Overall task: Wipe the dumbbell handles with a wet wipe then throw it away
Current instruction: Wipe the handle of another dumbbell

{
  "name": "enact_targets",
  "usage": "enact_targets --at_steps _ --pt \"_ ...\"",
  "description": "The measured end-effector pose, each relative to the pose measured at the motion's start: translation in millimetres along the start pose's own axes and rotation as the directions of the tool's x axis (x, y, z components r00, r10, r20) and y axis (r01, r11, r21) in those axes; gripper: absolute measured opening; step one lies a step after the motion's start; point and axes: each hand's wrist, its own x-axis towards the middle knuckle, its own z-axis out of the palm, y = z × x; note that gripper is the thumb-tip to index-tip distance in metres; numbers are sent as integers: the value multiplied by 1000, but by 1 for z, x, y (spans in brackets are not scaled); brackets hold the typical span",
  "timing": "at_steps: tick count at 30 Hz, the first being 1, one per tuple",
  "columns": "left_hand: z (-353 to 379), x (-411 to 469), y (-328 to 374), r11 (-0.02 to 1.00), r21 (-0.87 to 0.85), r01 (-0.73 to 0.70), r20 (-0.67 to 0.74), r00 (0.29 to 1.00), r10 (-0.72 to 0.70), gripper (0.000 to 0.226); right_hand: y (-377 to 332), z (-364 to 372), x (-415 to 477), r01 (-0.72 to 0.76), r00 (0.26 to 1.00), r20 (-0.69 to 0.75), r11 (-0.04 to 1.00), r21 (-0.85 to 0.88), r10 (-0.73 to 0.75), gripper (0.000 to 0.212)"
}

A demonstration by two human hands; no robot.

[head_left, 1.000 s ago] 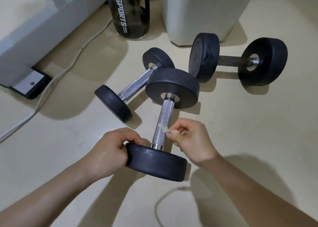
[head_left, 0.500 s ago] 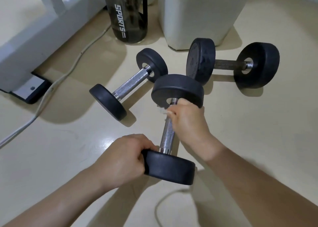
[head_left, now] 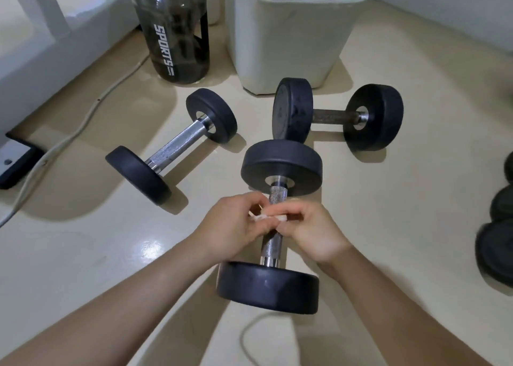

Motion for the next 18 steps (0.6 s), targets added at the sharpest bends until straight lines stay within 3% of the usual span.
enact_targets --at_steps 1,3,6,9,12,15,17,18 --pt "8 8 1 999 -47 10 5 1000 -10 23 5 -3 -3 -42 997 -58 987 155 51 36" --pt "22 17 2 998 -58 1 -22 1000 -3 21 18 -4 -14 -48 978 -188 971 233 93 36" --pt "34 28 6 993 4 -115 -151 982 114 11 30 -4 -32 16 925 -378 990 140 38 27" --pt "42 46 18 935 242 -261 -293 898 327 8 38 -6 -40 -21 883 -468 1000 -12 12 29" --pt "50 53 24 954 190 -230 -312 908 281 8 44 -8 -51 -38 877 -480 997 -66 2 21" --pt "47 32 21 973 103 -205 -110 970 216 10 46 -6 -70 5 893 -448 997 -76 -39 12" --pt "43 23 20 974 55 -218 99 972 212 10 46 -5 -79 21 897 -437 996 -90 -59 21" --pt "41 26 20 969 63 -238 116 966 229 10 46 -5 -82 34 897 -435 994 -103 -76 26"
